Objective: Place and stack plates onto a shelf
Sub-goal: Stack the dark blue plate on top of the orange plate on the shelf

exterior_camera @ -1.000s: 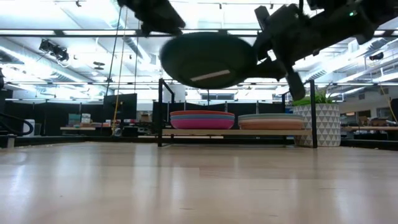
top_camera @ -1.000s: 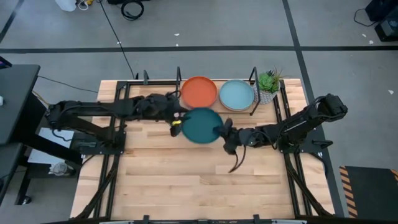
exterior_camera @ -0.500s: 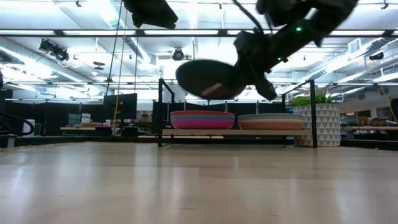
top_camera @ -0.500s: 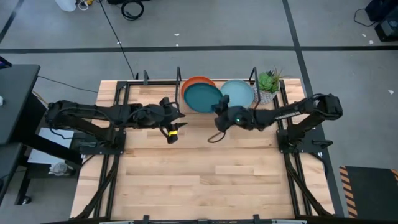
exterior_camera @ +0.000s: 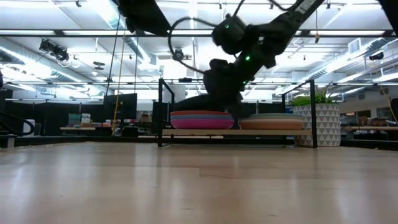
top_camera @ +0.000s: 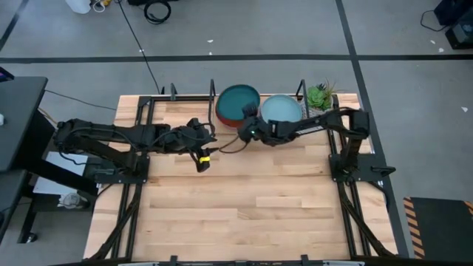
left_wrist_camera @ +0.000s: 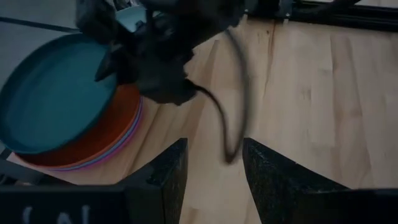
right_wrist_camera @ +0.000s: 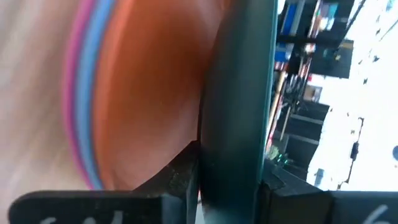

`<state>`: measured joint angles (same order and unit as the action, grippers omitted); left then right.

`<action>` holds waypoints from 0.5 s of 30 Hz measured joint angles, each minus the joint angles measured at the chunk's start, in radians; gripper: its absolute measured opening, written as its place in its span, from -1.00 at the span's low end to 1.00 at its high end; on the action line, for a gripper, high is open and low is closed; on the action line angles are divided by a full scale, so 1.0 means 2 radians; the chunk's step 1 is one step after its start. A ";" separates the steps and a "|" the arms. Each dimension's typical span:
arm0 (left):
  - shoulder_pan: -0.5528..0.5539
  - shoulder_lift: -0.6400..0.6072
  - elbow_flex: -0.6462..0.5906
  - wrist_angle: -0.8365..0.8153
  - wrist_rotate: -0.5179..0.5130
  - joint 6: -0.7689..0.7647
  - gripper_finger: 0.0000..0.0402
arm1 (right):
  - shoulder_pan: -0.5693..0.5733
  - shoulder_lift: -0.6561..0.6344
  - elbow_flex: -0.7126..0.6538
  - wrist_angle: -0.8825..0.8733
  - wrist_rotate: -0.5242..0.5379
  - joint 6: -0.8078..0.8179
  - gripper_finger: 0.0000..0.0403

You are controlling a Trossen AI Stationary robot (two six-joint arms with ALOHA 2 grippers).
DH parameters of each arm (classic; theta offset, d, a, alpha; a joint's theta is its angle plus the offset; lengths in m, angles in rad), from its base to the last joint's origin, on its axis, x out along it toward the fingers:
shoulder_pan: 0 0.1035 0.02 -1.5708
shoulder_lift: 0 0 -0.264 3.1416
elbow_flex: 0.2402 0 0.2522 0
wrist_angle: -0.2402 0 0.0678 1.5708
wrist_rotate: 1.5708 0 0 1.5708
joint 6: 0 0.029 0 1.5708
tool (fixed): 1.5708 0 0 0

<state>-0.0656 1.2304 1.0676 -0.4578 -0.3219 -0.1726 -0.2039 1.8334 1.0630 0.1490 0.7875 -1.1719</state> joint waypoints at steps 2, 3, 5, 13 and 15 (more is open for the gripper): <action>-0.003 0.000 0.000 -0.004 0.000 0.000 -0.20 | -0.006 0.012 0.009 0.000 -0.004 0.007 -0.54; -0.005 0.000 0.000 -0.006 0.000 0.000 -0.20 | -0.009 0.015 0.009 0.000 -0.011 0.009 -0.54; -0.009 0.000 0.000 -0.005 0.000 -0.002 -0.20 | -0.011 0.016 0.010 -0.004 -0.026 0.009 -0.52; -0.020 0.000 0.000 -0.016 0.000 -0.014 -0.20 | 0.009 -0.014 0.010 -0.025 -0.069 0.037 -0.35; -0.020 0.000 0.000 -0.017 0.000 -0.015 -0.20 | 0.018 -0.022 0.010 -0.027 -0.085 0.037 -0.31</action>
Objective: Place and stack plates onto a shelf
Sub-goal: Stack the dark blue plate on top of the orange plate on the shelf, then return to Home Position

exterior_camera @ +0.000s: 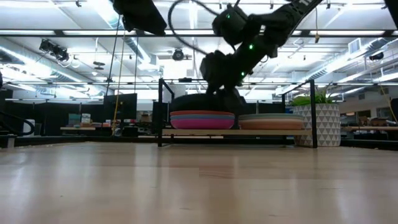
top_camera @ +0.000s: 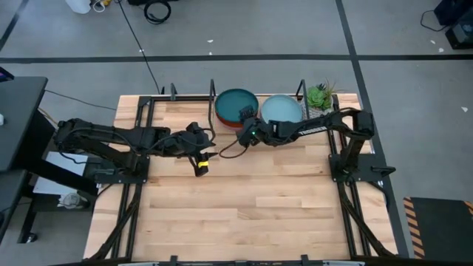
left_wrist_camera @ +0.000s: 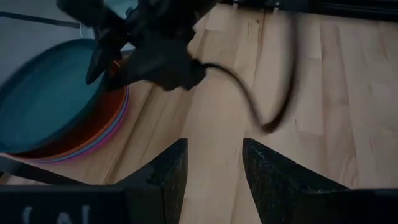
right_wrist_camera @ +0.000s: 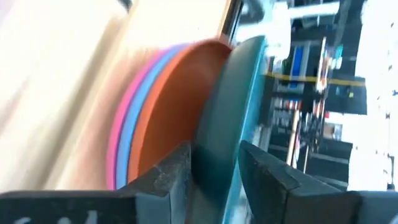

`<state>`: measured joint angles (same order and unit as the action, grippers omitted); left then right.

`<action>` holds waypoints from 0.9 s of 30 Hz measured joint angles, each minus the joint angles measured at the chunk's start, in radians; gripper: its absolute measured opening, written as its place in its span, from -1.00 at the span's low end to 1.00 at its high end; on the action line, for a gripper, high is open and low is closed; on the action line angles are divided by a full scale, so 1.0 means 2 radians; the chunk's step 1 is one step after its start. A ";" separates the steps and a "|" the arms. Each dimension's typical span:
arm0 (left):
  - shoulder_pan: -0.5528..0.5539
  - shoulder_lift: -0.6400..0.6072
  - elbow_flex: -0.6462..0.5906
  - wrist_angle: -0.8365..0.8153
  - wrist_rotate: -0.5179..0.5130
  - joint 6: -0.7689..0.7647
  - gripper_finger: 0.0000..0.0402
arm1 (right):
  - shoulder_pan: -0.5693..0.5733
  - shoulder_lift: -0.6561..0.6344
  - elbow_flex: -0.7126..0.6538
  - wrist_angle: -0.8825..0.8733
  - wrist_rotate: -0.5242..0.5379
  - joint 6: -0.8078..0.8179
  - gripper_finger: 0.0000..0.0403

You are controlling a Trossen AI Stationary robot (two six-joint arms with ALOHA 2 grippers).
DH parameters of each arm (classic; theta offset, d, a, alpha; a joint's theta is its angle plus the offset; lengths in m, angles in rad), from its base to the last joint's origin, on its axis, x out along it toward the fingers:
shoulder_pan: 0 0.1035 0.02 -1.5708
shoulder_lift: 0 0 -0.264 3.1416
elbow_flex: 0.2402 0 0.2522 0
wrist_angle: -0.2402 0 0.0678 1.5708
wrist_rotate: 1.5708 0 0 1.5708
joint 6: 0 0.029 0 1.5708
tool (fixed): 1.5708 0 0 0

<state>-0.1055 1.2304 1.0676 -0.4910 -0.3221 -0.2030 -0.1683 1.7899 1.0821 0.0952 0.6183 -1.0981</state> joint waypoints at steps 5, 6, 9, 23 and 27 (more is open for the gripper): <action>0.000 0.000 0.000 -0.010 0.000 -0.009 -0.20 | 0.020 -0.014 0.000 -0.001 -0.009 0.001 -0.27; 0.000 0.000 0.000 -0.012 0.000 -0.011 -0.20 | 0.022 -0.014 0.000 -0.002 -0.009 0.002 -0.27; 0.000 0.000 0.000 -0.017 0.000 -0.011 -0.20 | 0.025 -0.014 0.000 -0.006 -0.009 0.013 -0.26; -0.003 0.000 0.000 -0.024 0.000 -0.014 -0.20 | 0.053 -0.025 0.000 -0.011 0.061 0.038 -0.26; -0.003 0.000 0.000 -0.032 0.000 -0.019 -0.20 | 0.053 -0.025 0.000 -0.007 0.053 0.050 -0.26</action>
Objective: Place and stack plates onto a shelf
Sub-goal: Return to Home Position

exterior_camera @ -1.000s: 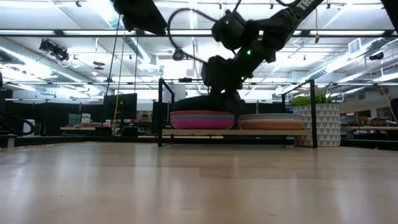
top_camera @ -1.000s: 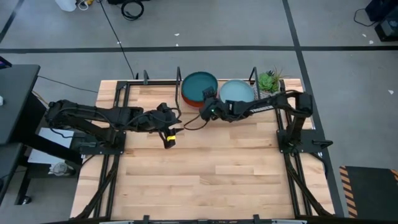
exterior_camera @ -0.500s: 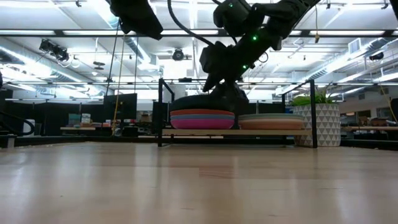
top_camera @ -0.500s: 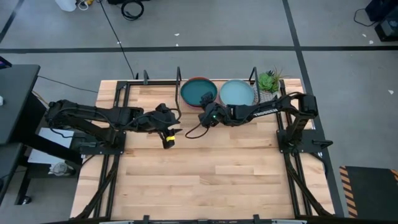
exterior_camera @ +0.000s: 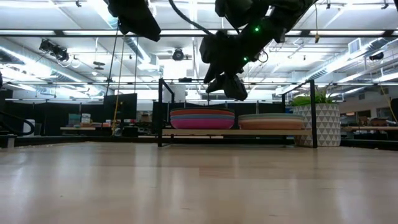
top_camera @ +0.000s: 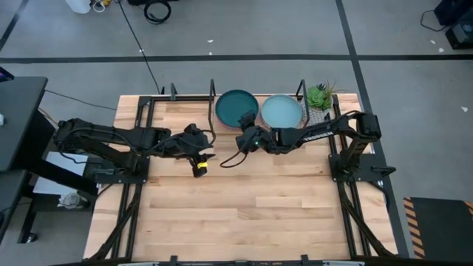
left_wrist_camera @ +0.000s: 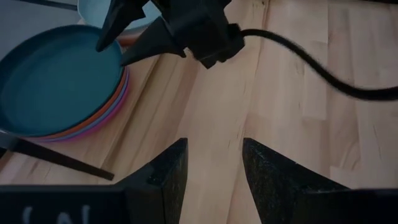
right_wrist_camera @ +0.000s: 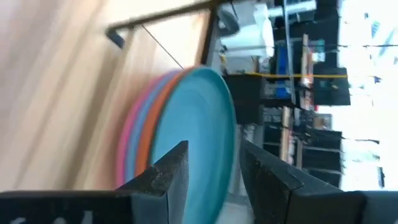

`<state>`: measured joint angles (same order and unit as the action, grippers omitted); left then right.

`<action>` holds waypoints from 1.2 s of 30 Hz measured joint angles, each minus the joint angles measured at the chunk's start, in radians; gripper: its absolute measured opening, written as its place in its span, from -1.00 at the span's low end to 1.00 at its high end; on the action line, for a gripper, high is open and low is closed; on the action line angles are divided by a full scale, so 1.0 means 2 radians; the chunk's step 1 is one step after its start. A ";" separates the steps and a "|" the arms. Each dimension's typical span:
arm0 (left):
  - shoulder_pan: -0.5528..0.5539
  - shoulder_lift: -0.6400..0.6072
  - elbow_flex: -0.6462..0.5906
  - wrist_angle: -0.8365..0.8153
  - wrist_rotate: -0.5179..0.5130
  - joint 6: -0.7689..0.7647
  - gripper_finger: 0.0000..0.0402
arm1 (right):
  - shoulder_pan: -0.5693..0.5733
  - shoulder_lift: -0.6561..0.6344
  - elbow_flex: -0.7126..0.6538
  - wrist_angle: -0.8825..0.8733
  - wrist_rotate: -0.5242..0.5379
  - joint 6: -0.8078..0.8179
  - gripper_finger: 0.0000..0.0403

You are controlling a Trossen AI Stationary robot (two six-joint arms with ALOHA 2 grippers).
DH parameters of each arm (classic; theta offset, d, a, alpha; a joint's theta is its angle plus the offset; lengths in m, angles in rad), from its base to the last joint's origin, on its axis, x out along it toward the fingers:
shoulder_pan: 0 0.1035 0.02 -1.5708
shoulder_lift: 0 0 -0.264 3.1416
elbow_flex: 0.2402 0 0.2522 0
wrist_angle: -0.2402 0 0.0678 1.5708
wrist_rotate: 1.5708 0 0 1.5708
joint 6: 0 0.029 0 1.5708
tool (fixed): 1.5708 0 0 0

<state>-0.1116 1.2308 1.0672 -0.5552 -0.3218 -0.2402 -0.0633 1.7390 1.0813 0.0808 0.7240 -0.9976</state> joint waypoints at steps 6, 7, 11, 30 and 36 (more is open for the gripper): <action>-0.003 0.000 0.000 -0.009 0.000 -0.005 -0.20 | -0.008 -0.006 0.000 -0.012 0.012 0.027 -0.26; -0.005 0.000 -0.002 -0.009 0.000 -0.002 -0.20 | -0.006 -0.012 0.000 -0.017 0.015 0.037 -0.27; -0.025 0.000 -0.034 0.021 -0.032 0.012 -0.20 | -0.002 -0.056 0.000 -0.078 -0.057 0.116 -0.33; -0.068 -0.032 -0.186 0.198 -0.061 0.056 -0.20 | 0.019 -0.267 -0.192 -0.003 -0.238 0.350 -0.57; -0.068 -0.079 -0.257 0.268 -0.061 0.059 -0.20 | 0.021 -0.331 -0.278 0.075 -0.245 0.390 -0.57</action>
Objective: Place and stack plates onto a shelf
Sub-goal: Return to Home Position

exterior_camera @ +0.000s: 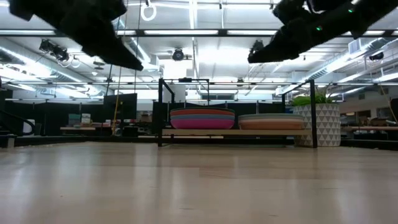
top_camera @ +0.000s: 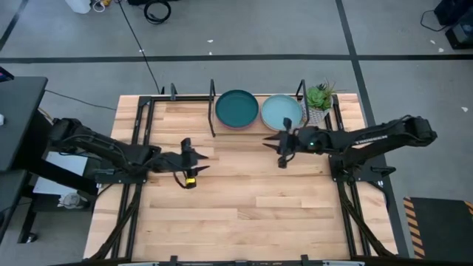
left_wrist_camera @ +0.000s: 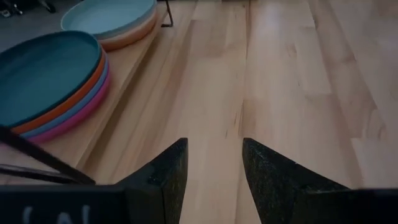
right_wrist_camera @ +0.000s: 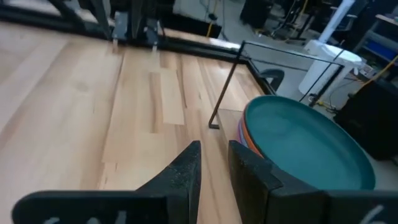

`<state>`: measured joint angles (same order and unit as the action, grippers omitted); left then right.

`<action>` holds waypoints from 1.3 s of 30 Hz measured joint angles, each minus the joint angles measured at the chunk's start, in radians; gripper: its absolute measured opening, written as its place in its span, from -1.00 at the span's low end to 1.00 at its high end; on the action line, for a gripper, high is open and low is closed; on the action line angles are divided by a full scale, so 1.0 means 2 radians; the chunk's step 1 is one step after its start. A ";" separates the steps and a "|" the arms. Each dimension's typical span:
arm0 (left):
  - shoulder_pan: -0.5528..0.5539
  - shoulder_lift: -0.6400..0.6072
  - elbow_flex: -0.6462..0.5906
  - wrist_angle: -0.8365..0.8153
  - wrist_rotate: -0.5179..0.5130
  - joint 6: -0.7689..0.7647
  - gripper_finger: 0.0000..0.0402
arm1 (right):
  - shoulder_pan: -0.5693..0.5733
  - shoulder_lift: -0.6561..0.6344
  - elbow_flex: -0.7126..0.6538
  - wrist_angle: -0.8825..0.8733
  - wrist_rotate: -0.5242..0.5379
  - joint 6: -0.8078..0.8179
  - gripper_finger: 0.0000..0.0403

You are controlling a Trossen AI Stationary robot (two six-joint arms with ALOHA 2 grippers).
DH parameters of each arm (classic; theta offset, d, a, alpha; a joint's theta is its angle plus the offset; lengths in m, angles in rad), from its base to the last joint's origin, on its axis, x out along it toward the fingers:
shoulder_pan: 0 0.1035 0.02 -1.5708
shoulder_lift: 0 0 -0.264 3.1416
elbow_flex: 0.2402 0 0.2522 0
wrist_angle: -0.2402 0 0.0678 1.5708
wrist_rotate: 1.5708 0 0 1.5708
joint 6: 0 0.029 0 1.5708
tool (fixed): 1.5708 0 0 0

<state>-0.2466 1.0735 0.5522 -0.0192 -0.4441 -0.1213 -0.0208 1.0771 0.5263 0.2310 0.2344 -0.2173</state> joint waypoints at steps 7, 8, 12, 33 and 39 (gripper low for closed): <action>0.000 -0.075 -0.081 0.062 0.000 -0.008 -0.20 | -0.001 -0.071 -0.091 0.073 -0.001 0.030 -0.57; 0.000 -0.088 -0.092 0.063 -0.001 -0.009 -0.20 | -0.001 -0.079 -0.103 0.085 -0.001 0.034 -0.57; 0.000 -0.121 -0.128 0.076 -0.008 -0.015 -0.20 | -0.001 -0.113 -0.144 0.116 0.001 0.052 -0.57; -0.017 -0.327 -0.248 0.093 -0.033 -0.015 -0.20 | -0.001 -0.315 -0.247 0.106 -0.010 0.083 -0.57; -0.034 -0.356 -0.272 0.123 -0.044 0.024 -0.20 | -0.001 -0.358 -0.260 0.061 -0.013 0.065 -0.57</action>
<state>-0.3145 0.3622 0.0085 0.2272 -0.5314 -0.0730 -0.0227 0.3605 0.0059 0.3535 0.2088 -0.0875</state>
